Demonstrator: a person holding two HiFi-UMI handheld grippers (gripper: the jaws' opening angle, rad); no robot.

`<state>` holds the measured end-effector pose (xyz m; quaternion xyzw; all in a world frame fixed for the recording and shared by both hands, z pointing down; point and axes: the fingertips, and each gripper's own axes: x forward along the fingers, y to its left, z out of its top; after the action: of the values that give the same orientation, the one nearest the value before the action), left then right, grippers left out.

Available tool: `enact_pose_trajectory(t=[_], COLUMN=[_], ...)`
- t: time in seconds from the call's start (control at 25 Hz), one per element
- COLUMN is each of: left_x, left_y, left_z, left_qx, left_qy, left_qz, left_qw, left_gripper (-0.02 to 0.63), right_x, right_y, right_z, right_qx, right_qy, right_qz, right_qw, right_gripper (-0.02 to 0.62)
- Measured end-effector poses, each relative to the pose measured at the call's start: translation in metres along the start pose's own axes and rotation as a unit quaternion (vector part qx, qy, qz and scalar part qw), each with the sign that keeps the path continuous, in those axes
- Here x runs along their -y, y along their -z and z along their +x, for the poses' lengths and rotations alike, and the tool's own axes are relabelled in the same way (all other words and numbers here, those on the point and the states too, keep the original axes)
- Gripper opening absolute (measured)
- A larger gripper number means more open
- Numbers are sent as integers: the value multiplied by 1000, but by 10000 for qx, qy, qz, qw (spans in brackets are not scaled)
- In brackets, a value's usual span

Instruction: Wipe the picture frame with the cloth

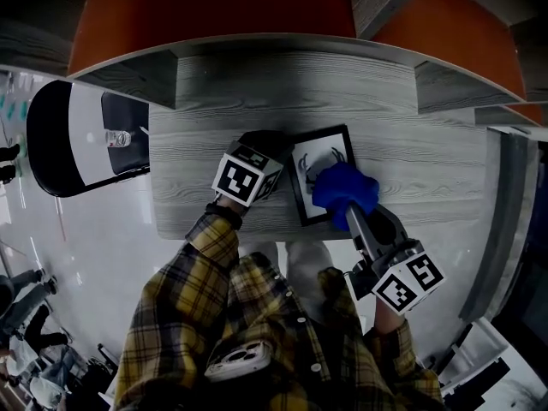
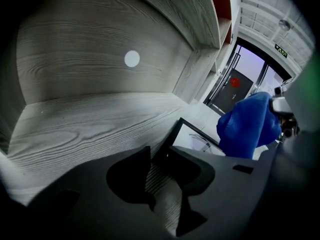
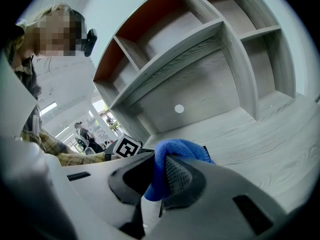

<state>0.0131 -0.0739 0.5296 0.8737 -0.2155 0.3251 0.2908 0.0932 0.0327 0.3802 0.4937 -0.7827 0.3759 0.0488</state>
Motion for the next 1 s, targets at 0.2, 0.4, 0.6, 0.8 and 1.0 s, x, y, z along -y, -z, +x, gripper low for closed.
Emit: enact_pose_trajectory(t=[0.2, 0.4, 0.6, 0.8, 1.0], left_x=[3, 0, -4, -5, -6], left_y=[0, -2, 4, 5, 4], left_z=[1, 3, 4, 4, 5], left_qx=[-101, -114, -298, -388, -388], left_qy=[62, 187, 280, 339, 354], left_qz=[-56, -275, -664, -821, -833], left_qw=[9999, 9994, 9970, 9953, 9951], left_gripper=[97, 95, 95, 95, 95], right_x=[0, -2, 6, 29, 41], right_y=[-4, -24, -14, 27, 54], right_z=[8, 35, 97, 148, 169], right_qx=[-33, 14, -429, -1196, -1606], right_qy=[-92, -263, -182, 352, 717], right_qz=[-51, -406, -1159, -1856, -2484], right_qw=[9999, 9988, 9922, 9747, 9526], right_gripper=[49, 49, 49, 49, 49])
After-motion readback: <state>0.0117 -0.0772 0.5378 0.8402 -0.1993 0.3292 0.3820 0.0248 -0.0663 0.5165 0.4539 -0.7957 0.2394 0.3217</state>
